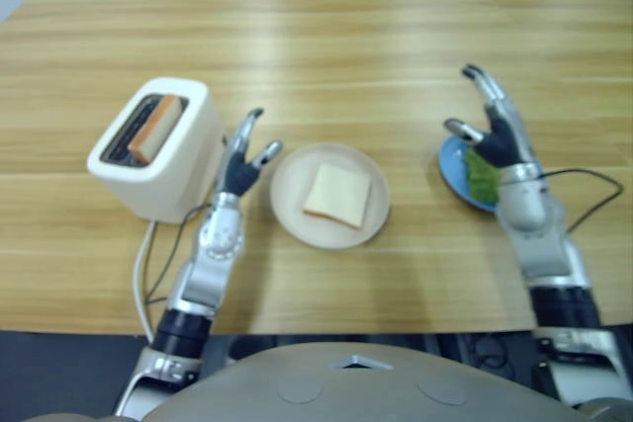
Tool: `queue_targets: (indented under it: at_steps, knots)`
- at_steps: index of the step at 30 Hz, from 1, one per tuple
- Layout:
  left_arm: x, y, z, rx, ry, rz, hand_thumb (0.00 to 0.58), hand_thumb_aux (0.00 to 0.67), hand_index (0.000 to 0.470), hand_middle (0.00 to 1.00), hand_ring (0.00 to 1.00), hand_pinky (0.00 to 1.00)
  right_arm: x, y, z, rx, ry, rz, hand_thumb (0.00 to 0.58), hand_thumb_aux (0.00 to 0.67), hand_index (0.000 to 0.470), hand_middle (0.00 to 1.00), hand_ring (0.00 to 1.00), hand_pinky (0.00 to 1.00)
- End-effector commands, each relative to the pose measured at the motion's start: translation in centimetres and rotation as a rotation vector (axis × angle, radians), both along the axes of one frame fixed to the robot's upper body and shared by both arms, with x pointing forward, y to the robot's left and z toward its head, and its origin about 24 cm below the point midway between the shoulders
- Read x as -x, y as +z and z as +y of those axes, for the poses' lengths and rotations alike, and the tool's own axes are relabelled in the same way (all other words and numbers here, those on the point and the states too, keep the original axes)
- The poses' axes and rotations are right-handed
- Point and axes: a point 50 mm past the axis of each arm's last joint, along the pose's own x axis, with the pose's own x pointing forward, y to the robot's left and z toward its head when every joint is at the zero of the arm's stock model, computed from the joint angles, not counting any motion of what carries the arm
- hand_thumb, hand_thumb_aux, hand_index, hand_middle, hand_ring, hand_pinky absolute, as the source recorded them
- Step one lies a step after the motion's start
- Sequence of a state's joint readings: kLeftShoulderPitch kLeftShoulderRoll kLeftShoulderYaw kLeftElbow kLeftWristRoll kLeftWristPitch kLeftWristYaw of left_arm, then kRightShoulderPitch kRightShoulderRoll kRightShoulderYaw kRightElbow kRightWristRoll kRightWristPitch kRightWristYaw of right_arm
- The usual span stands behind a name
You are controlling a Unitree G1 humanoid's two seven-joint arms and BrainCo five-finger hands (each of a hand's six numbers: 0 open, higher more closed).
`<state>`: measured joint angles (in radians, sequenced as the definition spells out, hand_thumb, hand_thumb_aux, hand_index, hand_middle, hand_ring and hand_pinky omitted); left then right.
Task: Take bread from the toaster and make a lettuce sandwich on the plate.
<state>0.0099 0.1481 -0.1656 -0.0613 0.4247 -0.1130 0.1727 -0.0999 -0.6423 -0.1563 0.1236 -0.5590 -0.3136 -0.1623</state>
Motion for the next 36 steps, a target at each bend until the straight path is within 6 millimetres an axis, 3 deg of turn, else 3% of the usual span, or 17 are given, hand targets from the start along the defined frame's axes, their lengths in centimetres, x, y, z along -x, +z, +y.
queue_targets:
  at_steps: [1, 4, 11, 16, 23, 35, 36]
  knots:
    - [0.3, -0.5, 0.0, -0.007, -0.003, 0.01, 0.0, 0.0, 0.0, 0.0, 0.0, 0.0, -0.9, -0.5, -4.0, 0.31, -0.154, 0.093, 0.0, 0.0, 0.0, 0.0, 0.0, 0.0]
    - [0.4, -0.4, -0.2, -0.021, -0.009, 0.0, 0.0, 0.0, 0.0, 0.0, 0.0, 0.0, -1.4, -1.1, -6.6, 0.481, -0.231, 0.17, 0.0, 0.0, 0.0, 0.0, 0.0, 0.0]
    - [0.5, -0.6, -0.6, -0.024, -0.014, 0.003, 0.0, 0.0, 0.0, 0.0, 0.0, 0.0, -2.4, -3.9, -8.8, 0.715, -0.277, 0.339, 0.0, 0.0, 0.0, 0.0, 0.0, 0.0]
    - [0.5, -0.5, -1.0, -0.027, -0.023, 0.001, 0.0, 0.0, 0.0, 0.0, 0.0, 0.0, -2.3, -6.6, -9.2, 0.794, -0.277, 0.476, 0.0, 0.0, 0.0, 0.0, 0.0, 0.0]
    - [0.6, -0.7, -1.1, -0.027, -0.029, 0.009, 0.0, 0.0, 0.0, 0.0, 0.0, 0.0, -1.8, -8.9, -9.0, 0.826, -0.277, 0.581, 0.0, 0.0, 0.0, 0.0, 0.0, 0.0]
    - [0.7, -0.7, -1.4, -0.027, -0.036, 0.015, 0.0, 0.0, 0.0, 0.0, 0.0, 0.0, -1.0, -10.8, -8.6, 0.848, -0.261, 0.671, 0.0, 0.0, 0.0, 0.0, 0.0, 0.0]
    - [0.8, -0.8, -1.4, -0.028, -0.036, 0.016, 0.0, 0.0, 0.0, 0.0, 0.0, 0.0, -1.0, -10.8, -8.6, 0.848, -0.261, 0.672, 0.512, 0.441, 0.303, 0.0, 0.0, 0.0]
